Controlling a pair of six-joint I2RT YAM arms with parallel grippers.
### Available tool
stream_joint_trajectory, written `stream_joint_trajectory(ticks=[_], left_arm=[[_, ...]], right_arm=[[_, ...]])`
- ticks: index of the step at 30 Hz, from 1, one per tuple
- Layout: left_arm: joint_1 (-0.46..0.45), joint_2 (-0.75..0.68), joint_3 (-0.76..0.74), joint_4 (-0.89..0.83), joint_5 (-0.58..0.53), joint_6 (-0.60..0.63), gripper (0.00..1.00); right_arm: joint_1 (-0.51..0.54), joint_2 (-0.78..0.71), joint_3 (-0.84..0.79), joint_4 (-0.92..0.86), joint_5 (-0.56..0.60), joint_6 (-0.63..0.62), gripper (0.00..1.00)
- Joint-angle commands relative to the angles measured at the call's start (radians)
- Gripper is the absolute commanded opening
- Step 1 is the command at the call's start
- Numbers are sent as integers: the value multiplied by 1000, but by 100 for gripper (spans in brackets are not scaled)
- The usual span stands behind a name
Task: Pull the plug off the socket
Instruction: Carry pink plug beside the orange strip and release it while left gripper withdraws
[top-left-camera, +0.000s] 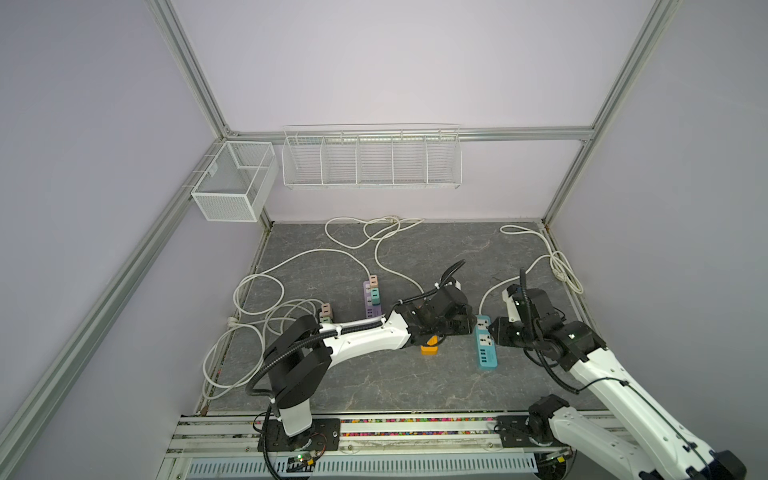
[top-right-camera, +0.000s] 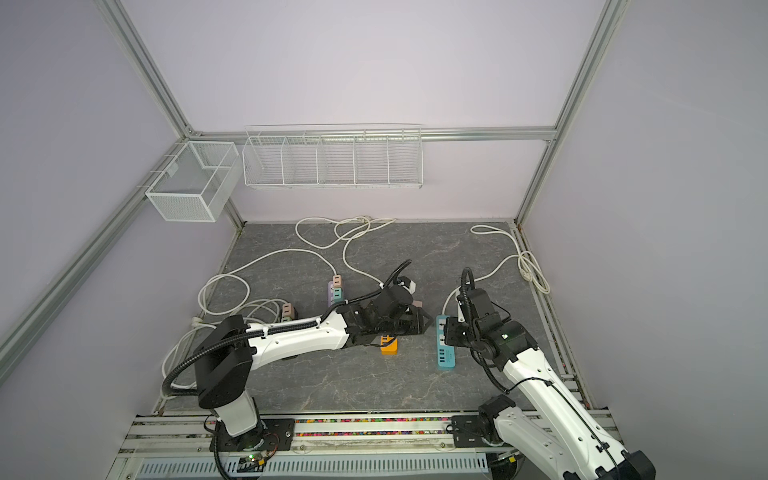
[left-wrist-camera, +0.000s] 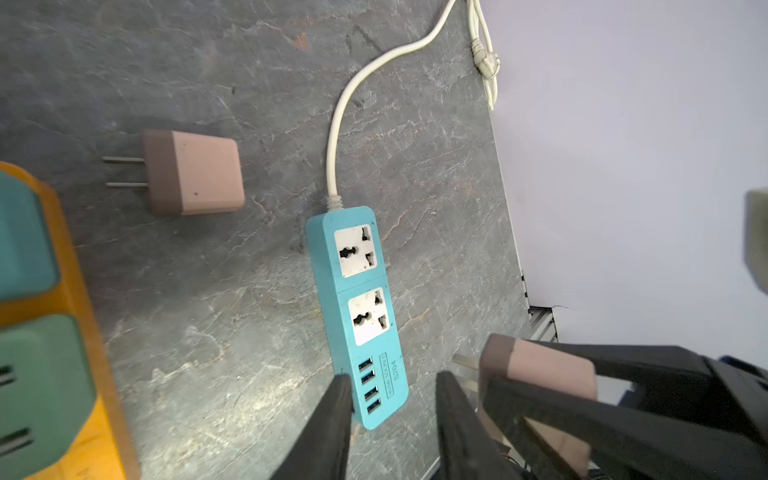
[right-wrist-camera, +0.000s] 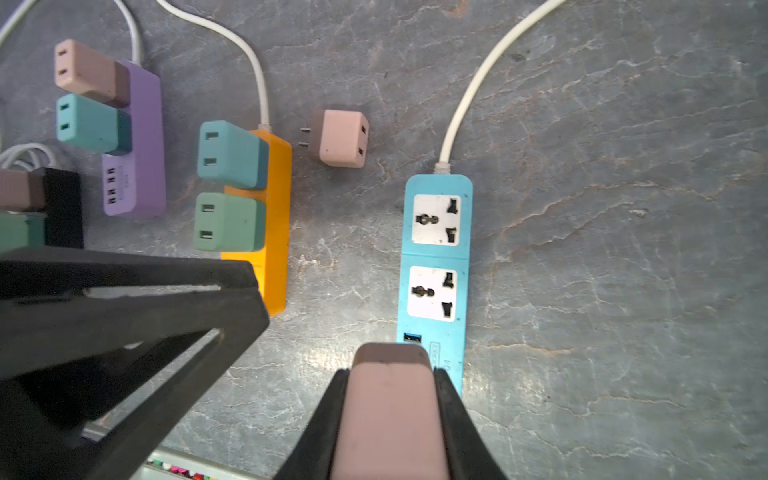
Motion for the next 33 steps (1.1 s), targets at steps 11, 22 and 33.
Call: stream_joint_trajectory(ticks=[11,22,33], left_arm=[[56,-151,-146,-14,-57,26,38],[89,-250,-210,-46,-104,45,39],[100,-331,-286,-36,-173,41,41]], right_arm=[[12,135,-56,298,-242,99,20],[17,288,-121,509,-302,169,21],[18,456,-123,635,-323,189,22]])
